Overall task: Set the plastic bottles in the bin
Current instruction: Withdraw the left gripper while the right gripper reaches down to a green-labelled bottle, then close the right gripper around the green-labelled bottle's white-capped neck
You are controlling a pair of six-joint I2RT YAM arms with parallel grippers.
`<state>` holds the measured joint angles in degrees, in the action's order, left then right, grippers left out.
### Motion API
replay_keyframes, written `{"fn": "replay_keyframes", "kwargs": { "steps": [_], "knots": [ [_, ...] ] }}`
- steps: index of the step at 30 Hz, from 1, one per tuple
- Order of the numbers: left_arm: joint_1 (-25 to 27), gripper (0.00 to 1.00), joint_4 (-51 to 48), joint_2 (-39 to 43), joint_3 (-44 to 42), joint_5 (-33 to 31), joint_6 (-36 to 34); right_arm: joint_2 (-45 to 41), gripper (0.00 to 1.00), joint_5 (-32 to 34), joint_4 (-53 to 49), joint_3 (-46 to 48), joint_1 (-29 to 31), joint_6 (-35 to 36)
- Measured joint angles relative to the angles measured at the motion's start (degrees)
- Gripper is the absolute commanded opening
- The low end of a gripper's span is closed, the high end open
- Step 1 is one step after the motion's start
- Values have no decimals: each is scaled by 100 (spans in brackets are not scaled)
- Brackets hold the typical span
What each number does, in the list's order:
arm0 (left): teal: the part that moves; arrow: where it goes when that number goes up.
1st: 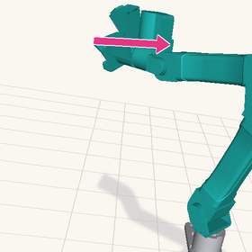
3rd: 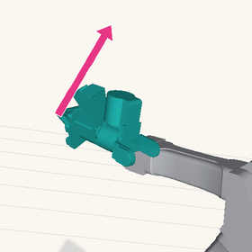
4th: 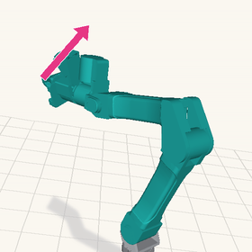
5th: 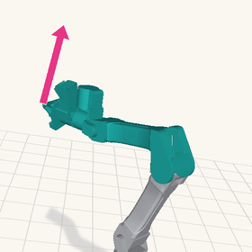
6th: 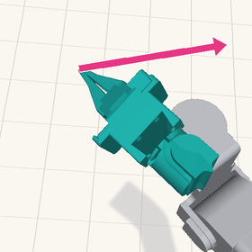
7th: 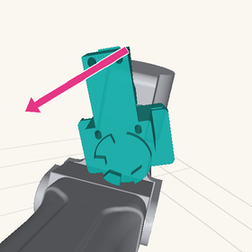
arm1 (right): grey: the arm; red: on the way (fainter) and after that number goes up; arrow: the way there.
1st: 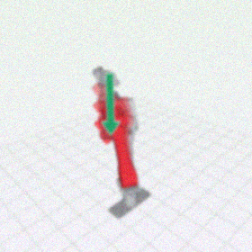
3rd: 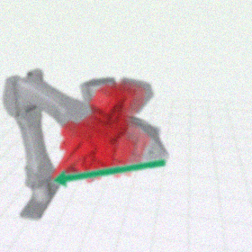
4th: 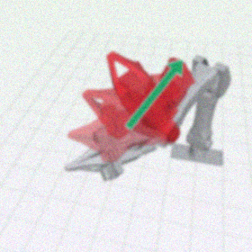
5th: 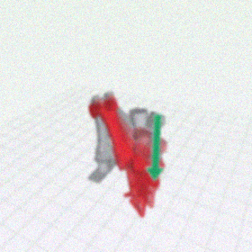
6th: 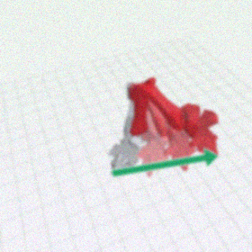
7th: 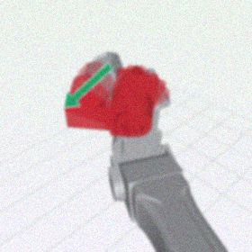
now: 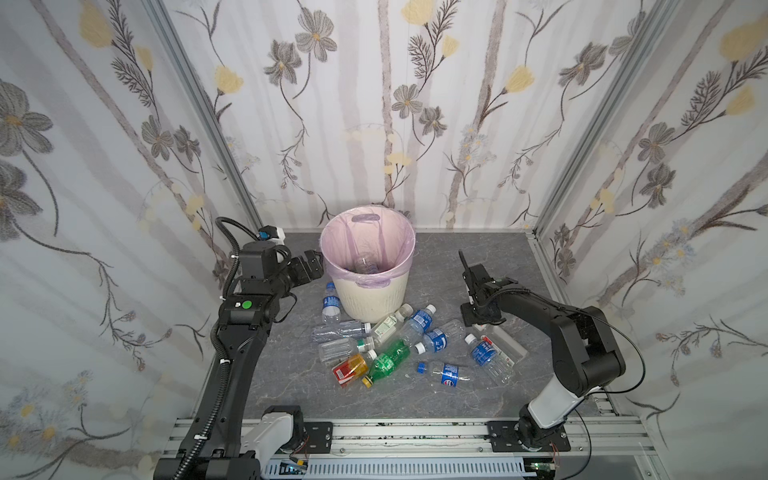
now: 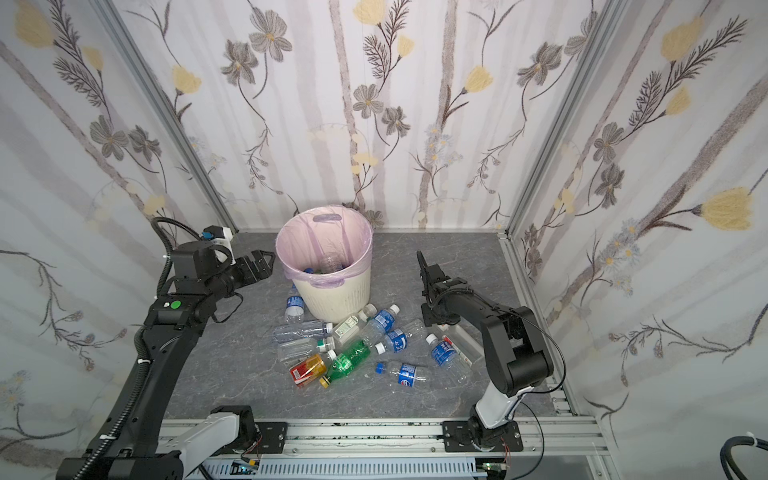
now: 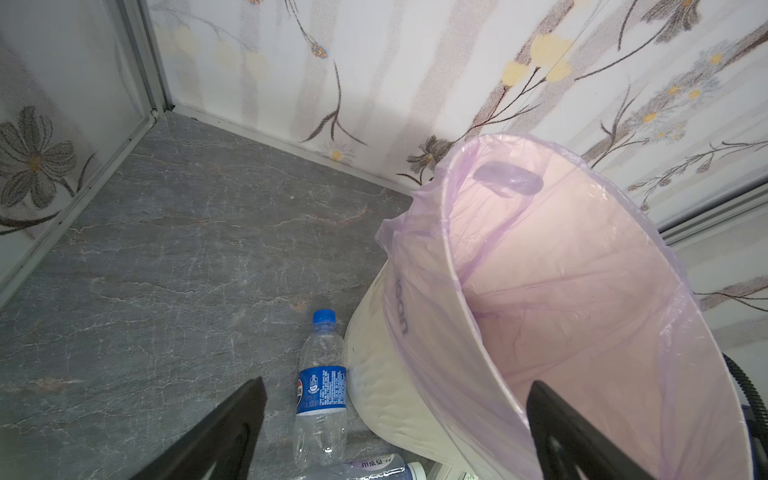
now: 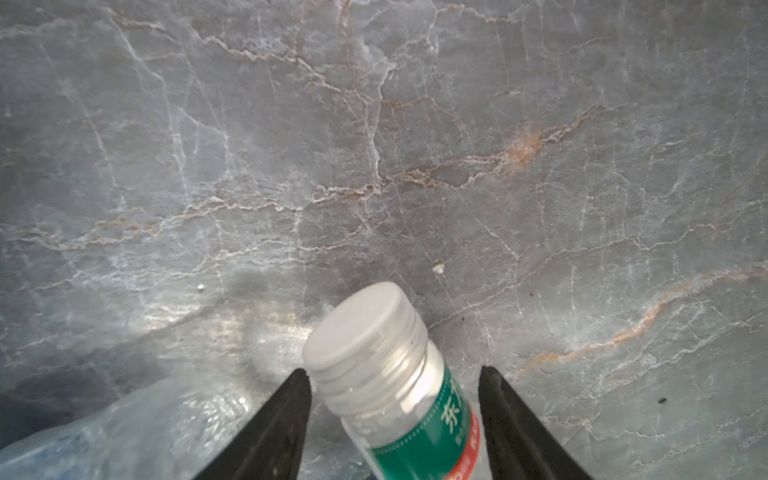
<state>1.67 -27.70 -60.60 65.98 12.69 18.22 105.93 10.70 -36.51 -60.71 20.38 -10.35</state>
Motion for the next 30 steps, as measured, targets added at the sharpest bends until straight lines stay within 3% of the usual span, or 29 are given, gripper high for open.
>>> {"fn": "replay_keyframes", "kwargs": {
  "steps": [30],
  "knots": [
    [-153,100,0,120,-81,39,68,431,49,743,98,-74,76,103]
  ]
}}
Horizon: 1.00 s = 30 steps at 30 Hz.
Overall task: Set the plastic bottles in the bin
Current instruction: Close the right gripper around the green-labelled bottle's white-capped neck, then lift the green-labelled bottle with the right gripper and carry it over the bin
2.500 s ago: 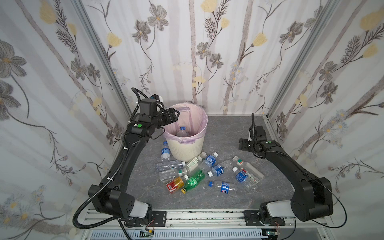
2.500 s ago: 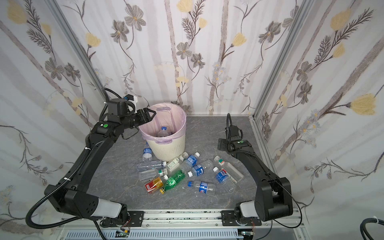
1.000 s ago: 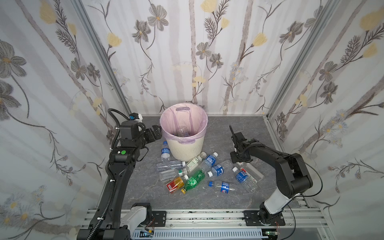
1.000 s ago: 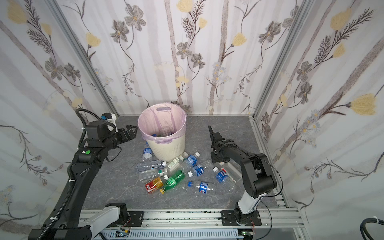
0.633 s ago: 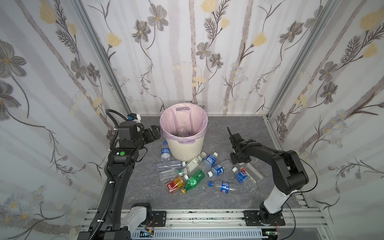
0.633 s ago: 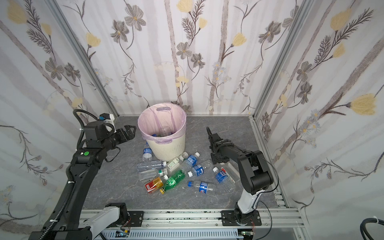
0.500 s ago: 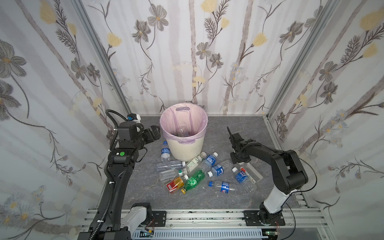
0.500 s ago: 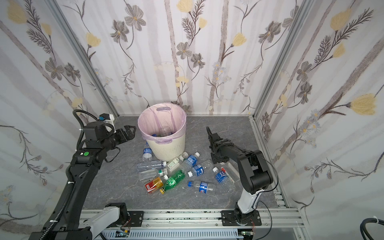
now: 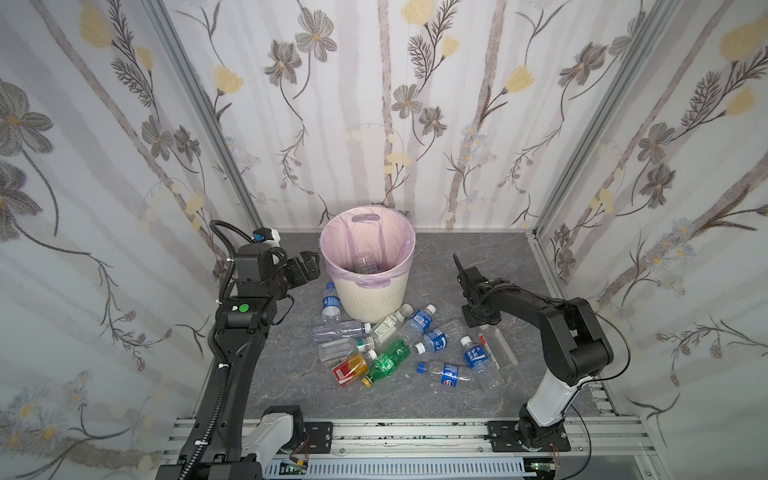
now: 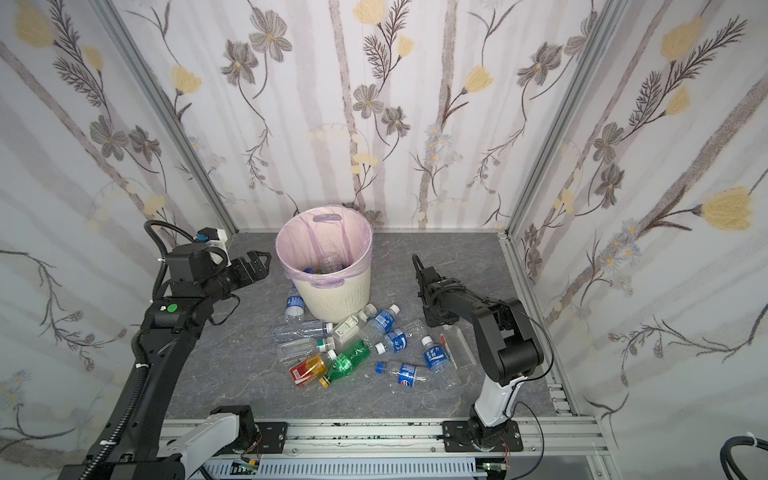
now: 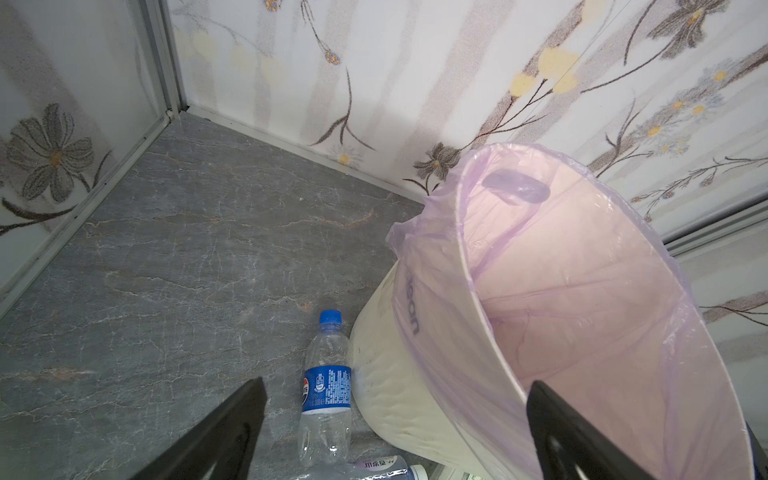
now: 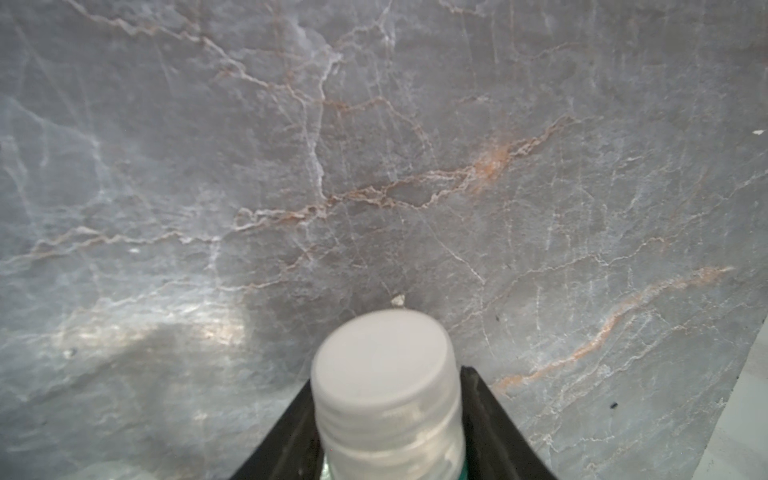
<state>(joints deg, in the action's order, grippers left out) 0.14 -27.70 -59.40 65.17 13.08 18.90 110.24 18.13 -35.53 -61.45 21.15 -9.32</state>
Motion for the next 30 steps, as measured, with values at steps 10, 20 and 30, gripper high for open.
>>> {"fn": "replay_keyframes", "kwargs": {
  "steps": [10,20,30],
  "knots": [
    [-37,100,4,142,-92,-50,-2,-35,36,66,22,-37,0,-4],
    [-72,100,2,249,-334,-203,-50,-260,36,140,-2,-68,0,-31],
    [-114,100,9,367,-669,-343,-66,-859,35,634,-201,-728,15,-66]
  ]
}}
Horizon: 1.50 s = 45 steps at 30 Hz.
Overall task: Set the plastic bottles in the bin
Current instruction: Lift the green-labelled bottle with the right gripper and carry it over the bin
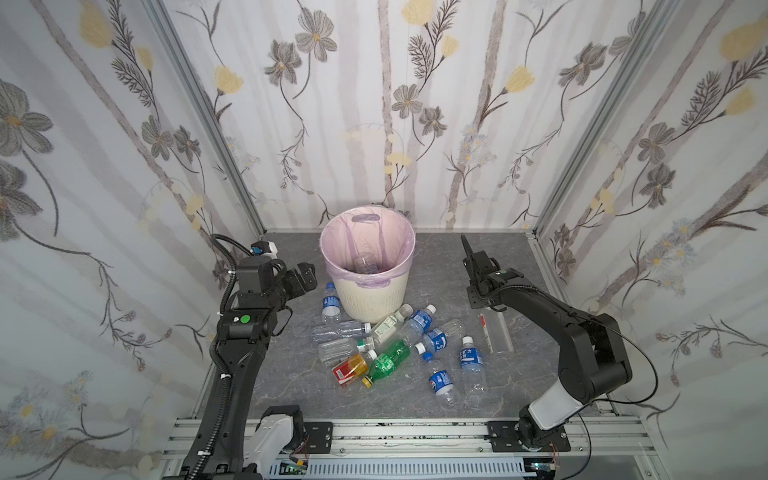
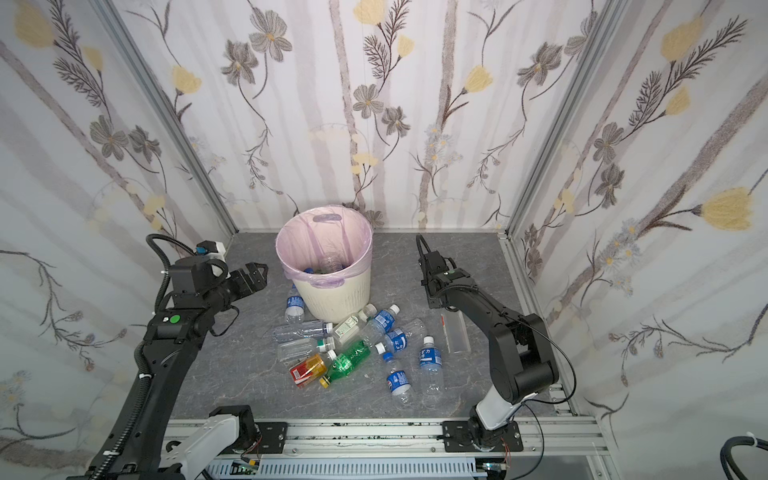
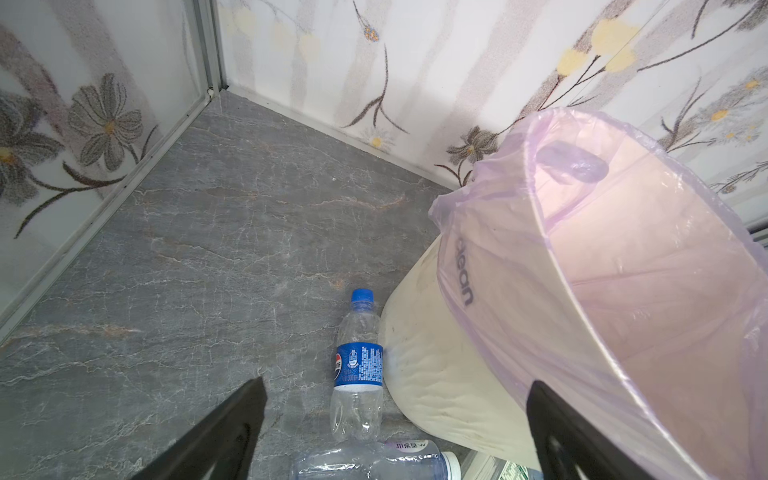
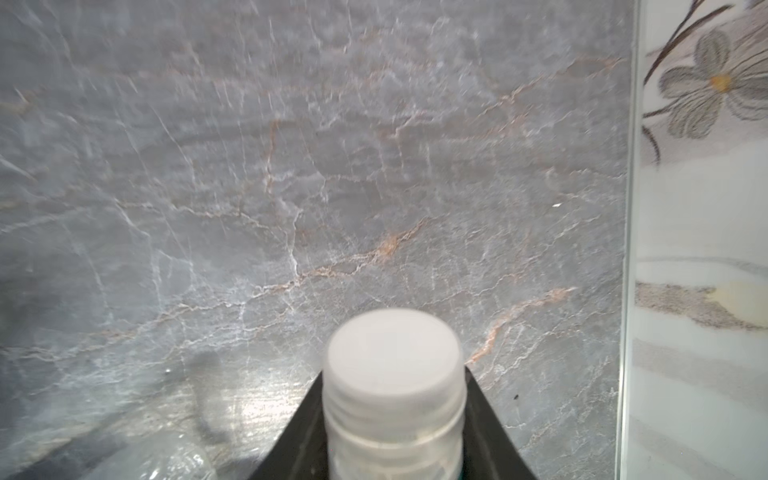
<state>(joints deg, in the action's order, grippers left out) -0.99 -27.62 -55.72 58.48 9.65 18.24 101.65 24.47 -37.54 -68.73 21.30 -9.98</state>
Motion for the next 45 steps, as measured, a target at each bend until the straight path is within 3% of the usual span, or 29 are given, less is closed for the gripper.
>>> {"fn": "replay_keyframes", "kwargs": {
  "steps": [11,18,24,33,45],
  "knots": [
    [-17,100,63,313,-435,-87,98,-940,33,-944,111,-1172,48,2],
    [-17,100,109,400,-699,-245,153,-1683,31,-2100,938,-1539,164,107],
    [-22,100,181,474,-914,-326,214,-1814,31,-3121,1705,-1939,223,-13],
    [-22,100,424,584,-1276,-350,249,-1169,30,-4057,2625,-2811,651,-407],
    [-22,100,586,977,-1751,-201,317,216,33,-4203,3045,-4207,1416,-385]
  ]
}}
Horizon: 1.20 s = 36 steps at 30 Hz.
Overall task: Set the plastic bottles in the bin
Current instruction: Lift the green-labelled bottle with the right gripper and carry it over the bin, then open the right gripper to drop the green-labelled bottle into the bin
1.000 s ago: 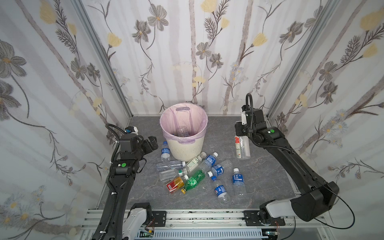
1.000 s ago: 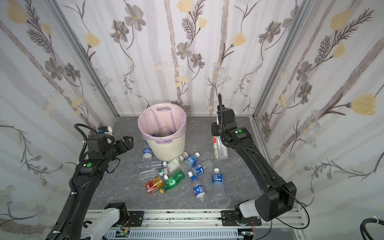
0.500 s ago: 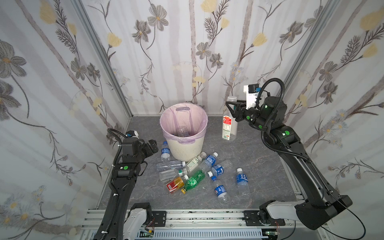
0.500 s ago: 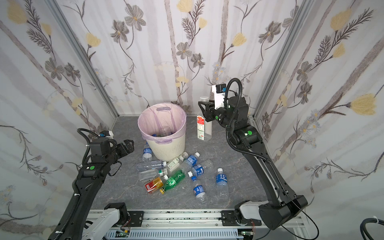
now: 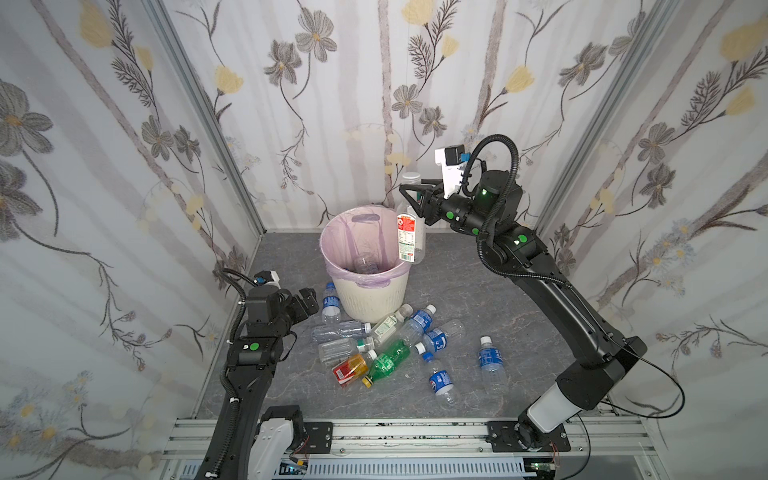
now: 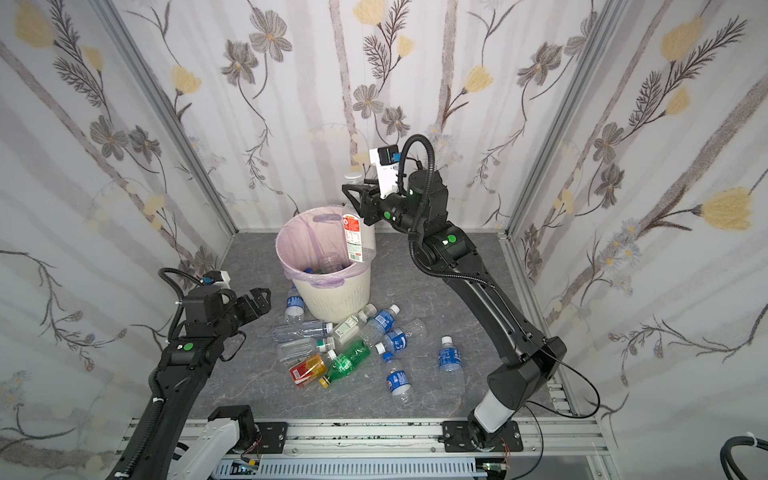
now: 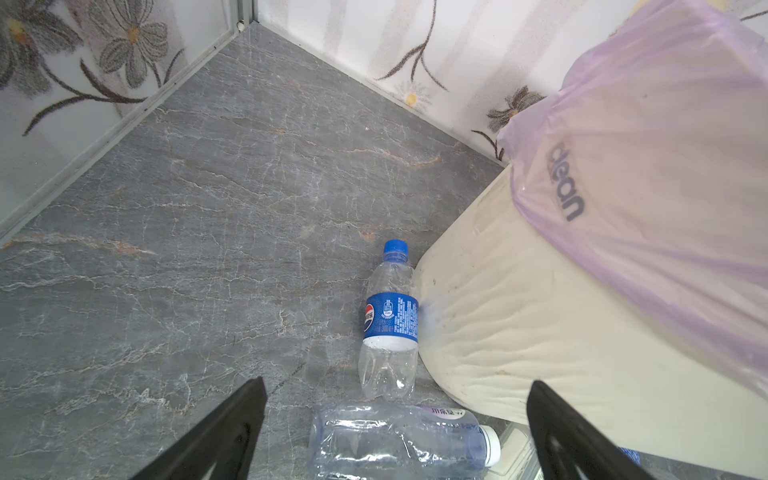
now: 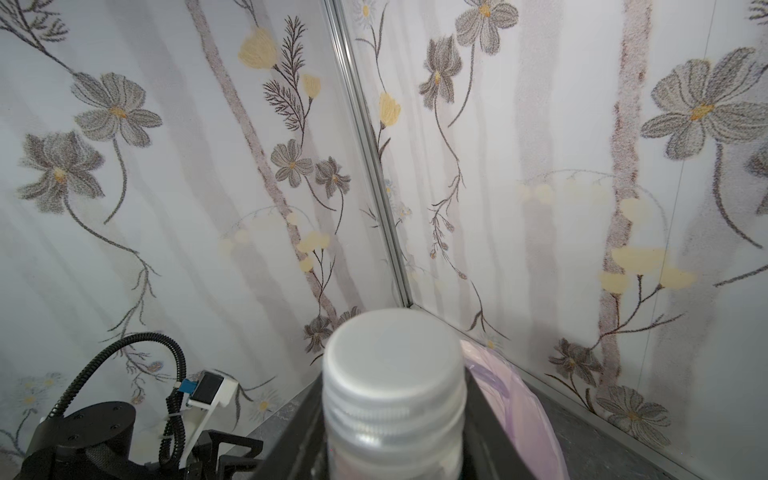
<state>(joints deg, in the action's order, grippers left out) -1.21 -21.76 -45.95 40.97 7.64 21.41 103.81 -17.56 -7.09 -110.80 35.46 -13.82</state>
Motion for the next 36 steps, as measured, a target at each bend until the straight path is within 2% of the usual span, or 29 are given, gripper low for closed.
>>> {"fn": "replay_keyframes", "kwargs": {
  "steps": [9,22,29,33,36],
  "knots": [
    [0,100,55,136,-79,55,22,787,36,22,-46,-713,280,72],
    [0,100,98,129,-85,55,42,1241,41,442,-369,-769,365,227],
    [0,100,116,144,-94,52,68,1346,54,553,-557,-769,396,289],
    [0,100,142,166,-101,52,70,1346,66,555,-603,-769,402,365],
    [0,100,173,164,-101,52,70,1344,69,616,-708,-769,411,448]
  ]
}}
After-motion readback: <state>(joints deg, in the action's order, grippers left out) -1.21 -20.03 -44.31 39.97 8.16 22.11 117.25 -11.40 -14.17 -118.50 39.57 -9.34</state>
